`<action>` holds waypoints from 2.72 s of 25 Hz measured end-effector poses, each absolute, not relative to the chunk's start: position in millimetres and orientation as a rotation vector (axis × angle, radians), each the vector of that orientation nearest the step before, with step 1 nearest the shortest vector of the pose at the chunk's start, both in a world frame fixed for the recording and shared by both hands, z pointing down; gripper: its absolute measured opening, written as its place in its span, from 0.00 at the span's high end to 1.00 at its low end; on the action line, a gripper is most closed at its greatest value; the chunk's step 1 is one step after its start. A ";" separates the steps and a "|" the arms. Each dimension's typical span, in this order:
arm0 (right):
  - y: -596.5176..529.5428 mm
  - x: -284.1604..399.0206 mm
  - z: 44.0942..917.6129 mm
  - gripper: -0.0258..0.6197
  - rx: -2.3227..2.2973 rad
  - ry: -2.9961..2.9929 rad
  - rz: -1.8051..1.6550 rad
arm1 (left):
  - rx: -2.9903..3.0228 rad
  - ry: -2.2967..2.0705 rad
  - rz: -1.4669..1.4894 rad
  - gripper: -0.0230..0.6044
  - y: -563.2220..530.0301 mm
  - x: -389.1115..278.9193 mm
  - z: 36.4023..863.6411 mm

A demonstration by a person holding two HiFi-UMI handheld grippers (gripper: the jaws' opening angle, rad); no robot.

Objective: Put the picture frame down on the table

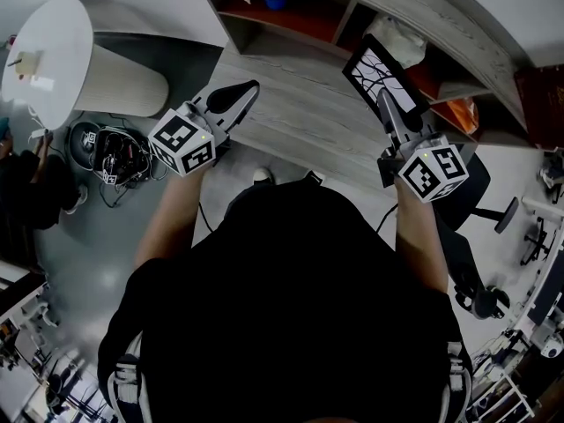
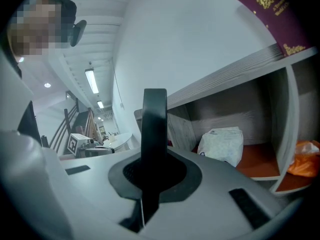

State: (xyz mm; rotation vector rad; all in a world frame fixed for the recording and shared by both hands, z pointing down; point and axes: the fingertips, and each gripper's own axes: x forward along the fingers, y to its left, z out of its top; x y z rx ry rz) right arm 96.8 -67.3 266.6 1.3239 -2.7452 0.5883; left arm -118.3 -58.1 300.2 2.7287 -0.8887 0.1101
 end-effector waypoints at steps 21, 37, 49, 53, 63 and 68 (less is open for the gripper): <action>-74.7 102.9 331.2 0.94 1.198 -2.666 0.713 | 2.684 -0.897 0.309 0.94 -62.5 -92.6 367.4; -63.9 112.0 427.9 0.94 1.161 -2.496 0.880 | 2.676 -0.815 0.568 0.94 -48.2 -77.0 442.1; -60.3 121.1 481.7 0.94 1.125 -2.397 0.964 | 2.708 -0.708 0.640 0.94 -38.8 -58.0 487.9; -61.5 123.7 487.0 0.94 1.126 -2.382 0.977 | 2.686 -0.702 0.660 0.94 -38.1 -63.6 498.4; -64.7 126.4 502.9 0.94 1.135 -2.355 1.021 | 2.674 -0.707 0.697 0.94 -39.0 -64.9 512.2; -65.1 118.9 514.9 0.94 1.114 -2.340 1.061 | 2.672 -0.704 0.699 0.94 -39.7 -65.4 514.4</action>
